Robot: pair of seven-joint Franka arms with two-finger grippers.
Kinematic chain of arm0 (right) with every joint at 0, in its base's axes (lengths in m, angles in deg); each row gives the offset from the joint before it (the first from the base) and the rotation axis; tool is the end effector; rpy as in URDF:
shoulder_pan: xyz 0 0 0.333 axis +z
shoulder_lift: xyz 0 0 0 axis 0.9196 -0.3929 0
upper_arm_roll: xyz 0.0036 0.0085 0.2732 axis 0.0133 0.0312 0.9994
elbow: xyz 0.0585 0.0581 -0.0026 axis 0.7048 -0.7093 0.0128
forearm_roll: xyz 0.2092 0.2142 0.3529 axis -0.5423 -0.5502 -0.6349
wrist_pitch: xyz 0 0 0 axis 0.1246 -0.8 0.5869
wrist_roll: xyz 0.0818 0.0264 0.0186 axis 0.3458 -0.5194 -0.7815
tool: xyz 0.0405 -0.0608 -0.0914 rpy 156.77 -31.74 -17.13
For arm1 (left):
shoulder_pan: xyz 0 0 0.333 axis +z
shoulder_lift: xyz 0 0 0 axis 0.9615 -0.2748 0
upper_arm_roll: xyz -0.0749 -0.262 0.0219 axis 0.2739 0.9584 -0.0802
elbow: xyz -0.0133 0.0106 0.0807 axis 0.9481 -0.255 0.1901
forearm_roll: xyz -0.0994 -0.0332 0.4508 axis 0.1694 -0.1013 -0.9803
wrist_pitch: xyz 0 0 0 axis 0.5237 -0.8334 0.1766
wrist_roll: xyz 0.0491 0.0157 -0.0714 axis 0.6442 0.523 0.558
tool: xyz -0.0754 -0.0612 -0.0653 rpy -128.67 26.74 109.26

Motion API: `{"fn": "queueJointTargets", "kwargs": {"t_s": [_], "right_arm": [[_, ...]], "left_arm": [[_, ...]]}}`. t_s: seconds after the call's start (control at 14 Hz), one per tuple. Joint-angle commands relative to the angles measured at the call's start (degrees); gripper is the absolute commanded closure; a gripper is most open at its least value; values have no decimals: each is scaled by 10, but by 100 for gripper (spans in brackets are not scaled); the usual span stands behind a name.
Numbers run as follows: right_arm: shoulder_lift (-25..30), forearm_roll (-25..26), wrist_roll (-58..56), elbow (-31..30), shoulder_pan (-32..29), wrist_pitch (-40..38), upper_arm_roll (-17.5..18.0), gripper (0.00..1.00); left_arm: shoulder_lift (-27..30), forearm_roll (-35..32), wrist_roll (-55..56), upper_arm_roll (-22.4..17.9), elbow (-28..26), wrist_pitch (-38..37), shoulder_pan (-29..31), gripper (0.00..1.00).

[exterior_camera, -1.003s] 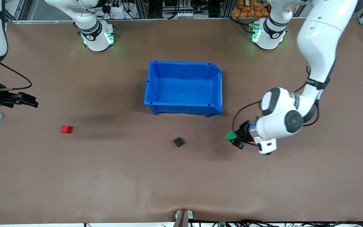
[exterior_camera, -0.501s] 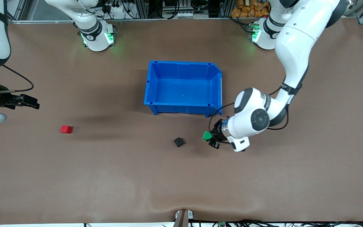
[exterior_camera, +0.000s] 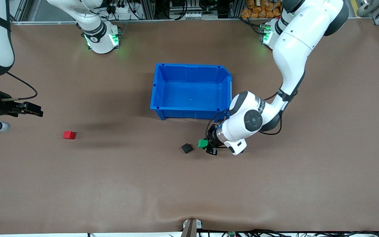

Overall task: Attach green and red cubes to black cube
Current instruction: 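Carry the green cube with the left gripper toward the black cube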

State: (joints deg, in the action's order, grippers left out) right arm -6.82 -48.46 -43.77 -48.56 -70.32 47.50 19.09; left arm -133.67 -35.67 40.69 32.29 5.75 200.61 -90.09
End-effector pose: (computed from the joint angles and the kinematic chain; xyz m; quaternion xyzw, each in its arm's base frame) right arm 0.6568 -0.0729 0.4193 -0.9990 0.0022 0.0444 0.0007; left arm 0.6360 -0.4367 0.1502 0.7193 0.6662 -0.1346 0.1440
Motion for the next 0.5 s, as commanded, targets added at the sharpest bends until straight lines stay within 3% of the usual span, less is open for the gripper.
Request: {"fn": "queueJointTargets", "kwargs": {"t_s": [0.0, 0.43], "right_arm": [[-5, -6, -8, -4, -14, 12, 6, 0], [-16, -6, -8, -4, -16, 18, 6, 0]], "left_arm": [[-20, 8, 40, -6, 18, 22, -13, 100], [-41, 8, 108, -15, 19, 40, -29, 100]]}}
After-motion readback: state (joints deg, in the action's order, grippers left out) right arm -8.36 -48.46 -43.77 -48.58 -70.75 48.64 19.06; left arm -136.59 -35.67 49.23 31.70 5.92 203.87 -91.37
